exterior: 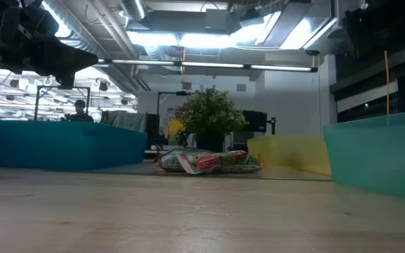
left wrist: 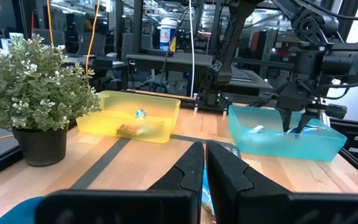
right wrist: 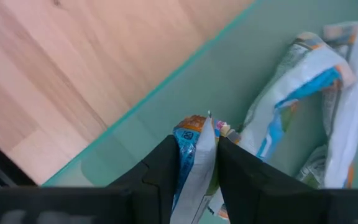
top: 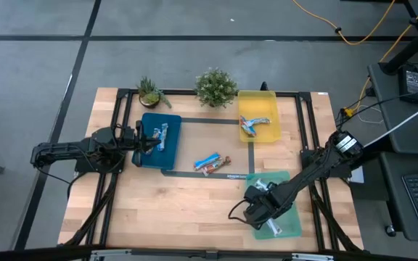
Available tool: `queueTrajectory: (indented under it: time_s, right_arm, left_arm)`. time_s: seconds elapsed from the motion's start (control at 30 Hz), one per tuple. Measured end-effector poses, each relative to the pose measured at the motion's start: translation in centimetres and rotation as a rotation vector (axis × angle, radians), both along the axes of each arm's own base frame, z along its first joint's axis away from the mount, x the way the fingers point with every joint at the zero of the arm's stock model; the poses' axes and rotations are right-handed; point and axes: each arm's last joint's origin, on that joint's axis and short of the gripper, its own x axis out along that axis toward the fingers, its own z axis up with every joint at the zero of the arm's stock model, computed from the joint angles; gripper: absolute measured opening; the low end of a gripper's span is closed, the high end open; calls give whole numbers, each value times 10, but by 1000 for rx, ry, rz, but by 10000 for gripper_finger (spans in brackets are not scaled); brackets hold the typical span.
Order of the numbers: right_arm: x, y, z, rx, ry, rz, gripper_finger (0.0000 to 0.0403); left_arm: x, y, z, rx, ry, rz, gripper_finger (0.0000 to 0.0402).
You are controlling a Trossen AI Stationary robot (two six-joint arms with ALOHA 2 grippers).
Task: Pick and place Granola Bars by type
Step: Put the yellow granola bar into the green bin, then put the red granola bar into the yellow bin
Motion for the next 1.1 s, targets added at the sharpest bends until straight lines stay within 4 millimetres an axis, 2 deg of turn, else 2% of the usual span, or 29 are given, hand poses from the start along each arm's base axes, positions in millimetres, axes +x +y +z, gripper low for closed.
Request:
queueTrajectory:
  time_s: [0.17, 0.4, 0.5, 0.77, 0.93, 1.1]
  right_arm:
    - [-3, -4, 13, 4, -35, -17, 130]
    - [-17, -18, 42, -19, -72, -51, 208]
    - [-22, -24, 54, -14, -93, -52, 228]
    - [-23, -41, 71, -6, -135, 59, 220]
    - [-14, -60, 75, 57, -119, 170, 216]
    - [-1, -82, 83, 40, -152, 256, 216]
  left_arm:
    - [0, 0, 0, 0, -1, 0, 8]
    - [0, 0, 0, 0, 0, 0, 12]
    - [0, 0, 0, 0, 0, 0, 12]
    - [0, 0, 0, 0, 0, 0, 10]
    - [0, 0, 0, 0, 0, 0, 13]
    - [0, 0, 0, 0, 0, 0, 9]
